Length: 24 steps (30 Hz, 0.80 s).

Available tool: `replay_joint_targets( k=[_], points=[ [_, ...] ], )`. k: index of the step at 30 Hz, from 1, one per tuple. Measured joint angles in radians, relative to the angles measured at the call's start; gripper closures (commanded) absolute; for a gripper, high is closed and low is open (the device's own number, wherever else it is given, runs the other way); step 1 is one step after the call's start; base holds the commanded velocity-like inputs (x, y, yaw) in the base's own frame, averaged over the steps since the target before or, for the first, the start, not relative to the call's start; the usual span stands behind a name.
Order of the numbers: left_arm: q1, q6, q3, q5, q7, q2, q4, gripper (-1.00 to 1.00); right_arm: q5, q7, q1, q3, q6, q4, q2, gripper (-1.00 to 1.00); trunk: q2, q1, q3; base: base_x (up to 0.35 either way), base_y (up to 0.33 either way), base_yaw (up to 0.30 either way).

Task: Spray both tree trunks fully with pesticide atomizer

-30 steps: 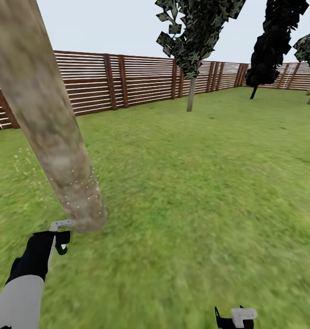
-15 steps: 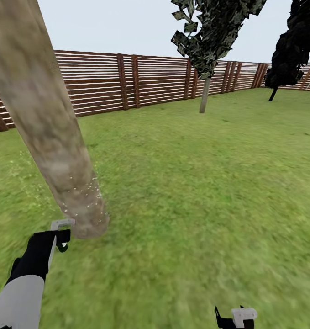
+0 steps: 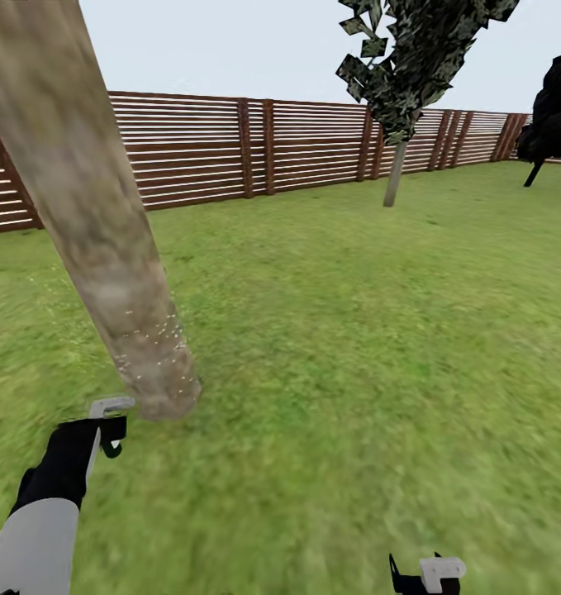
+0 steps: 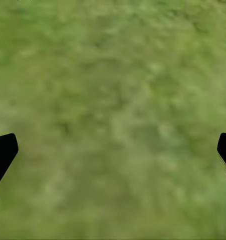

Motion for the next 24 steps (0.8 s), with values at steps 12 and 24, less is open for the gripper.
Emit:
replay_joint_targets(
  k=[12, 24],
  points=[
    [-0.001, -0.002, 0.009, -0.012, -0.001, -0.008, -0.006, 1.0, 0.0, 0.0, 0.0, 0.001, 0.0, 0.0, 0.0, -1.0, 0.0, 0.0, 0.0, 0.11, -0.259, 0.09],
    [0.0, -0.003, -0.009, -0.017, 0.001, -0.009, -0.001, 1.0, 0.0, 0.001, 0.0, 0.001, 0.0, 0.0, 0.001, -1.0, 0.0, 0.0, 0.0, 0.191, -0.228, 0.162]
  ],
)
